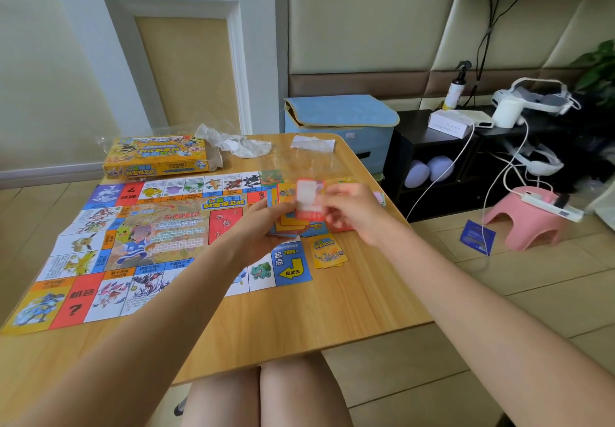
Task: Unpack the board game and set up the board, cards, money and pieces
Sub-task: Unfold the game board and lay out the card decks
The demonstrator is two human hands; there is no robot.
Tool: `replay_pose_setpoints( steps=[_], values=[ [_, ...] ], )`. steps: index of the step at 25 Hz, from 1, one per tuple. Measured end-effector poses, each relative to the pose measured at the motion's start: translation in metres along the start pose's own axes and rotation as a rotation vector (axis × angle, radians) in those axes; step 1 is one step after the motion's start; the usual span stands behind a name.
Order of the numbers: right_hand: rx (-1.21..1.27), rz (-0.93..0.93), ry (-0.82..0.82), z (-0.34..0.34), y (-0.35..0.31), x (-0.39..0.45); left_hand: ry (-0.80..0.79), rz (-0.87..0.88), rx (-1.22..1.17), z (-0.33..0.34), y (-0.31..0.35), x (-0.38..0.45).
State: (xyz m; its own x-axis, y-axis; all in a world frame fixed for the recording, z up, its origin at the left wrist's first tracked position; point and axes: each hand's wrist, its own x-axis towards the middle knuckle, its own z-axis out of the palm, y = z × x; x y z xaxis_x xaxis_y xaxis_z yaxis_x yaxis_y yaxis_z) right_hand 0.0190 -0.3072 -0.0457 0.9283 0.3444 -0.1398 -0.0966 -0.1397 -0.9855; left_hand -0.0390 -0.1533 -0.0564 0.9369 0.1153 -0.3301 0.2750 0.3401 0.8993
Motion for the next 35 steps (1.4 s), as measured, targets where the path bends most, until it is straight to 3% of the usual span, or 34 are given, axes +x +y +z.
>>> replay_pose_setpoints(
  steps=[3, 5, 11, 16, 21, 22, 24, 26, 27, 31, 35],
  values=[
    [0.4, -0.044, 0.061, -0.022, -0.005, 0.002, 0.016, -0.008, -0.03, -0.001, 0.004, -0.002],
    [0.408, -0.006, 0.064, -0.03, 0.001, 0.004, 0.035, -0.017, -0.052, -0.005, 0.003, -0.001],
    [-0.42, -0.058, 0.244, -0.023, 0.036, 0.014, 0.058, -0.051, 0.0, 0.0, -0.001, 0.004],
    [-0.713, -0.225, 0.284, -0.025, 0.047, 0.018, 0.067, -0.076, 0.018, 0.004, -0.004, 0.008],
    [-1.059, -0.274, 0.262, -0.02, 0.054, 0.017, 0.056, -0.089, 0.045, 0.002, -0.011, 0.012],
    [-1.011, -0.303, 0.29, -0.017, 0.05, 0.016, 0.072, -0.088, 0.043, 0.001, -0.012, 0.013],
    [-0.681, -0.269, 0.264, -0.009, 0.038, 0.014, 0.111, -0.083, 0.054, 0.001, -0.014, 0.014],
    [-0.275, -0.101, 0.069, 0.0, 0.025, 0.01, 0.128, -0.078, 0.08, 0.006, -0.015, 0.013],
    [-0.188, -0.033, 0.019, 0.003, 0.022, 0.007, 0.112, -0.074, 0.086, 0.009, -0.014, 0.011],
    [-0.089, 0.028, 0.04, 0.002, 0.017, 0.006, 0.004, -0.065, -0.005, 0.01, -0.007, 0.003],
    [-0.132, 0.091, 0.065, -0.013, 0.01, 0.002, 0.086, -0.06, -0.019, -0.004, -0.004, 0.0]
  ],
)
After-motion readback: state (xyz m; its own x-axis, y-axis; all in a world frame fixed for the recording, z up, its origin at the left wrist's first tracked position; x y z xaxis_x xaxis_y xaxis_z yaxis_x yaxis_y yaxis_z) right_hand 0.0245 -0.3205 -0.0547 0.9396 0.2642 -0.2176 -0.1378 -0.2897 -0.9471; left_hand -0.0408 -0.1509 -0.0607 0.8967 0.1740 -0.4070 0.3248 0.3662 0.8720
